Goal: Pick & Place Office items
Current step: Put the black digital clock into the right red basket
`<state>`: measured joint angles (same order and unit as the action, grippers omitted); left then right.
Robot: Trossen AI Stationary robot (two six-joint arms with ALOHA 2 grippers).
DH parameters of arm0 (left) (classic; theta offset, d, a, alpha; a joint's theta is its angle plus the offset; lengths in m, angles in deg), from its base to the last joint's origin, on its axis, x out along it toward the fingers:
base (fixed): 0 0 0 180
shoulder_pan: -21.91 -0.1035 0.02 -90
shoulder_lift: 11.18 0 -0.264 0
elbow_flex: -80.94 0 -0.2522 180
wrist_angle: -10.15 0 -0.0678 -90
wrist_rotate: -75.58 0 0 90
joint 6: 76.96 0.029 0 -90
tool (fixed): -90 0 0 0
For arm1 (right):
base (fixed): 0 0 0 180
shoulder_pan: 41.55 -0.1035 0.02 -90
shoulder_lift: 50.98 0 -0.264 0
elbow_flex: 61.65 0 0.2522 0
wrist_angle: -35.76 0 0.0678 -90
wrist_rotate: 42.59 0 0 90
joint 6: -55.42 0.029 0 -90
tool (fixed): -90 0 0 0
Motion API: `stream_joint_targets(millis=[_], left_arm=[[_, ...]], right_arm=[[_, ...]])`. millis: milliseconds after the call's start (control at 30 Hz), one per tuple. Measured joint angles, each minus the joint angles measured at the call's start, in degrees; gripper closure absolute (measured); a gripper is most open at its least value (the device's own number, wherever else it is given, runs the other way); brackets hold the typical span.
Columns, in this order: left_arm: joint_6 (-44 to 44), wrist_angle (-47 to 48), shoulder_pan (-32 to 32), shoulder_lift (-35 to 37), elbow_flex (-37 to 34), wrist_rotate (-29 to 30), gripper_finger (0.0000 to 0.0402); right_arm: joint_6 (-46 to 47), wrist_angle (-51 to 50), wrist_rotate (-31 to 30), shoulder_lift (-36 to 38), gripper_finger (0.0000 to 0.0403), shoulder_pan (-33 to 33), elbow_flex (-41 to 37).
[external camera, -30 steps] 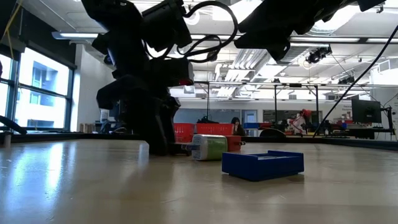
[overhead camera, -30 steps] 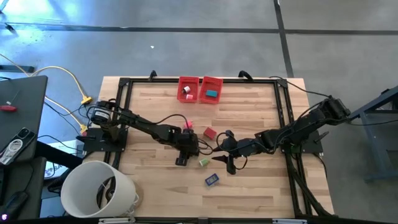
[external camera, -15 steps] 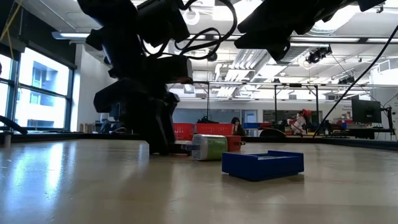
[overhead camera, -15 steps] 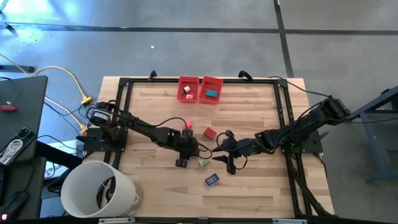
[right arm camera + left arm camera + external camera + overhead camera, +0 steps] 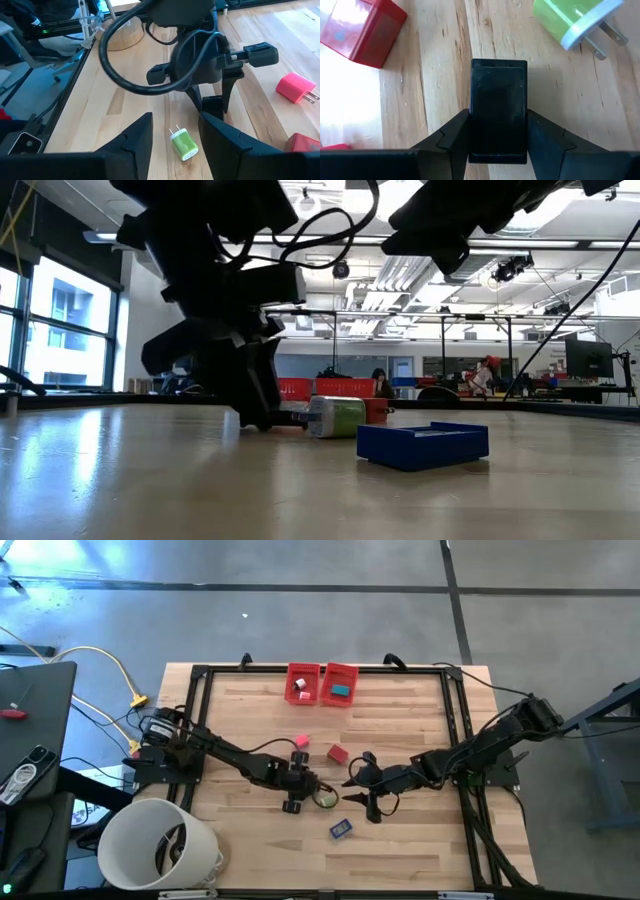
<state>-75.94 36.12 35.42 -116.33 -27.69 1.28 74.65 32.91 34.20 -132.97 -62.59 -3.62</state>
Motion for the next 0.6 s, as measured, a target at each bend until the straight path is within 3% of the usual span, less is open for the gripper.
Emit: stream_joint_targets(millis=[233,600], left_arm=[[-0.73,0.86,0.91,4.18,-0.31,1.7,0.0249],[2.68,-0.92,5.18,7.5,-0.13,12.82,0.025]], right_arm=[[0.0,0.02,-0.06,0.0,0.0257,0.02,0.0],[0.0,0.01,-0.09,0.0,0.0257,0.02,0.0]])
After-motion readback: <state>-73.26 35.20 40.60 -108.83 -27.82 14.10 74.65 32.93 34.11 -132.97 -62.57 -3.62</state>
